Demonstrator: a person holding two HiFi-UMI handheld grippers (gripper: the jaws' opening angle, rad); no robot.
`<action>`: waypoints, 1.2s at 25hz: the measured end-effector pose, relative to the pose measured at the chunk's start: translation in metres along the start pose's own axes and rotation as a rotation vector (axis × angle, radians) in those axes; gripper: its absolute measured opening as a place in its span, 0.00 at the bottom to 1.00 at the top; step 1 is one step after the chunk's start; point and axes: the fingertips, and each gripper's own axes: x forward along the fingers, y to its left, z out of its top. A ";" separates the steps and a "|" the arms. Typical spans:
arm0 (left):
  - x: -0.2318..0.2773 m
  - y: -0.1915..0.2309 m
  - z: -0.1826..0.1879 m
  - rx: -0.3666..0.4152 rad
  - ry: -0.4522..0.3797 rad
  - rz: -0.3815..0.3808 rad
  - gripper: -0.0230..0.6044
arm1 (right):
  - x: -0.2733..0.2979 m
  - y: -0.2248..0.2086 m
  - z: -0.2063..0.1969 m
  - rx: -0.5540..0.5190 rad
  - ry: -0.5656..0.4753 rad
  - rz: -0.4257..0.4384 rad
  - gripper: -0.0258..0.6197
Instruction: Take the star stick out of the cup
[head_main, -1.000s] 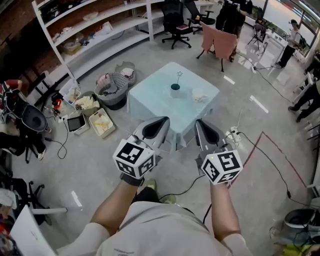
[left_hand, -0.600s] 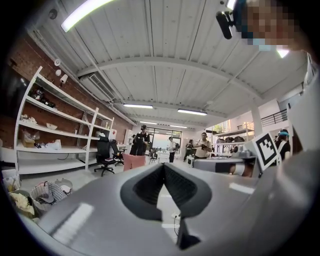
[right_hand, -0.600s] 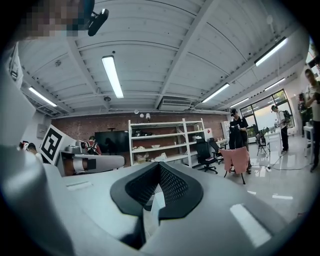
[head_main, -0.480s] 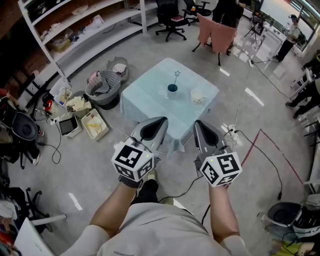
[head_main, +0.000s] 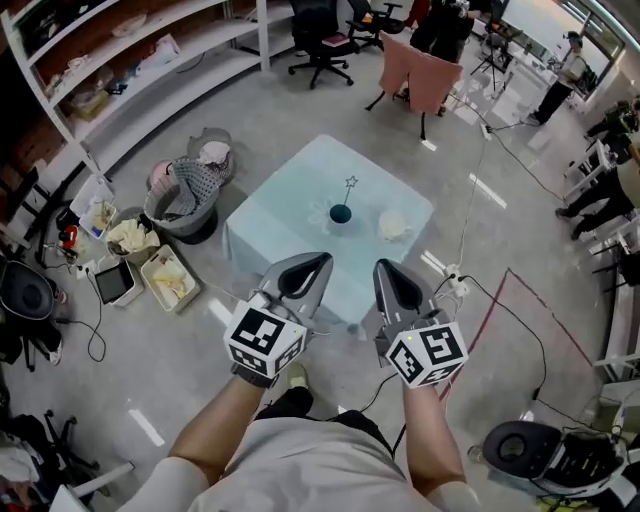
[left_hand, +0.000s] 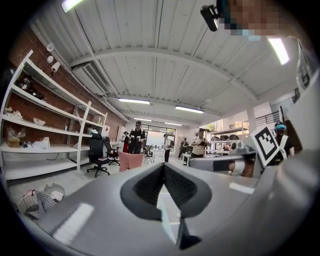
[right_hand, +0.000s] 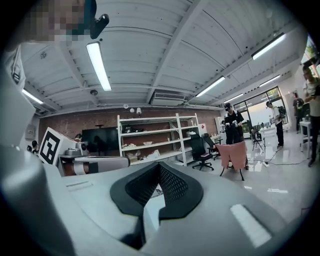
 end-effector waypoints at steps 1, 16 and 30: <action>0.006 0.009 -0.002 -0.003 0.005 -0.007 0.05 | 0.009 -0.002 -0.003 0.004 0.004 -0.007 0.06; 0.090 0.069 -0.041 -0.051 0.058 -0.013 0.05 | 0.100 -0.067 -0.047 0.053 0.105 0.014 0.06; 0.200 0.134 -0.127 -0.123 0.153 0.071 0.05 | 0.214 -0.167 -0.147 0.136 0.282 0.112 0.06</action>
